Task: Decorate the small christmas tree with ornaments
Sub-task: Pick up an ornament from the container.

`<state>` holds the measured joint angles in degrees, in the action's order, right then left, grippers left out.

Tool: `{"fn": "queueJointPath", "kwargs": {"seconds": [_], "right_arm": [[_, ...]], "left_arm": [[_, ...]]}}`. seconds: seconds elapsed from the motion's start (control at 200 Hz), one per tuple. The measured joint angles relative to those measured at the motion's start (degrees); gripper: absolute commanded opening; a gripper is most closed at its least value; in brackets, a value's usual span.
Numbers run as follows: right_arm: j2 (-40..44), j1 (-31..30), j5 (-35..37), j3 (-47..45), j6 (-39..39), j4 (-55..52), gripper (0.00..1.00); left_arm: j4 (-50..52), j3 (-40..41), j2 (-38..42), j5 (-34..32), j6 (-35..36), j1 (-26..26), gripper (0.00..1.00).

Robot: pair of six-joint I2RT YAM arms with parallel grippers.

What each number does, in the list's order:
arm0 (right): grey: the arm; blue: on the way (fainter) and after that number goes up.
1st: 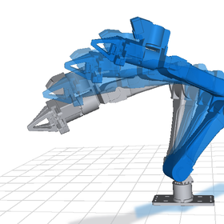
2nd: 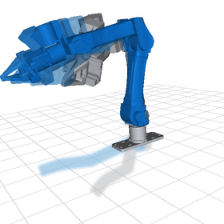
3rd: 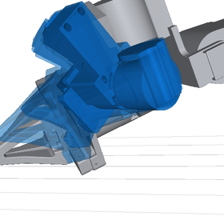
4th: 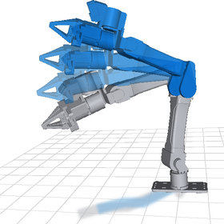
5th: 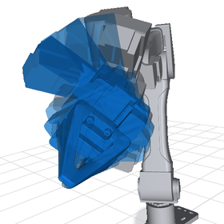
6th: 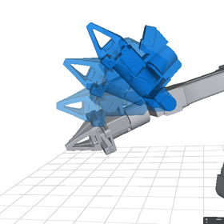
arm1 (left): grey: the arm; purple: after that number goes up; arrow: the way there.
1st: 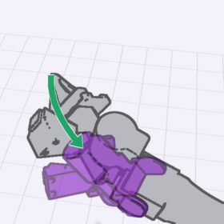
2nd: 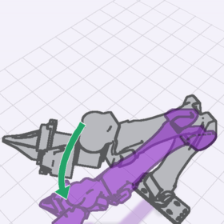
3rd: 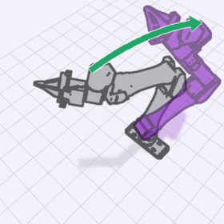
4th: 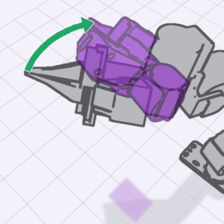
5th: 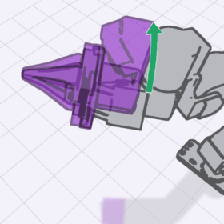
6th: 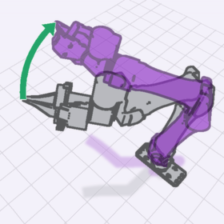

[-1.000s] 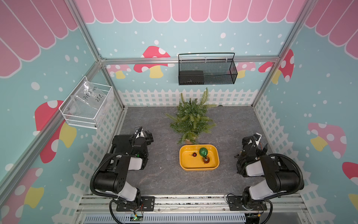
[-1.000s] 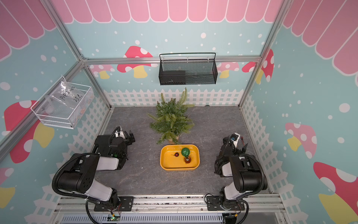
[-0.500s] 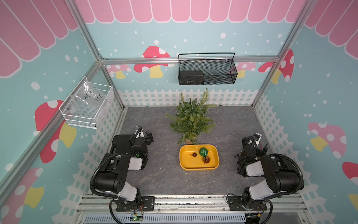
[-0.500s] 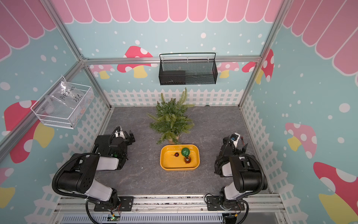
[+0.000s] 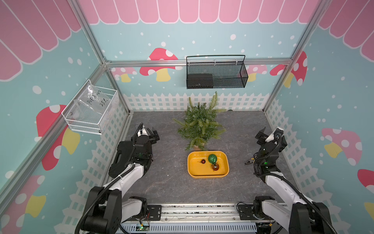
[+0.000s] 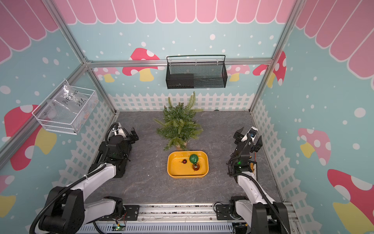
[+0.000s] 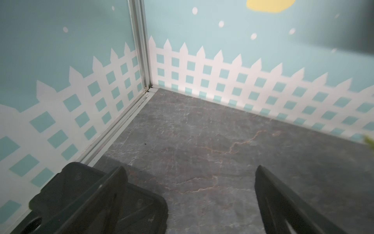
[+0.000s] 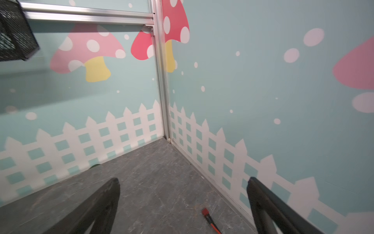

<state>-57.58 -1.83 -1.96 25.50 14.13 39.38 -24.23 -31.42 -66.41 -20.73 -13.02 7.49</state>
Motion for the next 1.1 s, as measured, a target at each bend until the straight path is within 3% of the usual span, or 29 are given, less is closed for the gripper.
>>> {"fn": "queueJointPath", "kwargs": {"seconds": [0.05,0.095,0.28,0.355,0.46,0.595,0.736,0.921,1.101], "right_arm": [[2.1,0.0,-2.23,1.6,5.01,-4.76,0.99],[3.78,0.02,-4.28,1.97,8.76,-7.48,0.88],[4.87,0.0,-18.1,3.41,17.27,-17.9,0.68],[4.07,-1.07,-21.84,5.29,18.05,-24.52,0.64],[2.97,-4.46,-24.55,8.72,17.16,-33.92,0.58],[1.25,-11.96,-25.27,11.5,16.17,-42.73,0.56],[-1.22,-20.9,-24.96,11.93,16.15,-47.71,0.56],[-7.82,-30.97,-23.08,14.49,16.33,-50.62,0.63],[-14.78,-36.48,-22.27,16.61,17.05,-49.62,0.65]], "left_arm": [[3.02,-0.2,2.82,3.37,-4.31,-0.76,0.99],[5.64,-0.17,5.09,6.8,-8.07,-1.57,0.97],[15.32,-0.02,10.45,21.42,-17.03,-2.14,0.72],[20.48,0.0,11.69,25.46,-19.21,-0.35,0.71],[26.25,1.16,14.95,27.96,-21.51,6.16,0.73],[29.94,5.27,20.0,28.11,-24.5,15.69,0.74],[32.24,8.2,20.2,27.39,-26.34,22.69,0.75],[33.03,8.52,16.83,26.08,-26.71,27.23,0.76],[33.0,8.52,14.6,25.88,-26.71,29.11,0.76]]}}
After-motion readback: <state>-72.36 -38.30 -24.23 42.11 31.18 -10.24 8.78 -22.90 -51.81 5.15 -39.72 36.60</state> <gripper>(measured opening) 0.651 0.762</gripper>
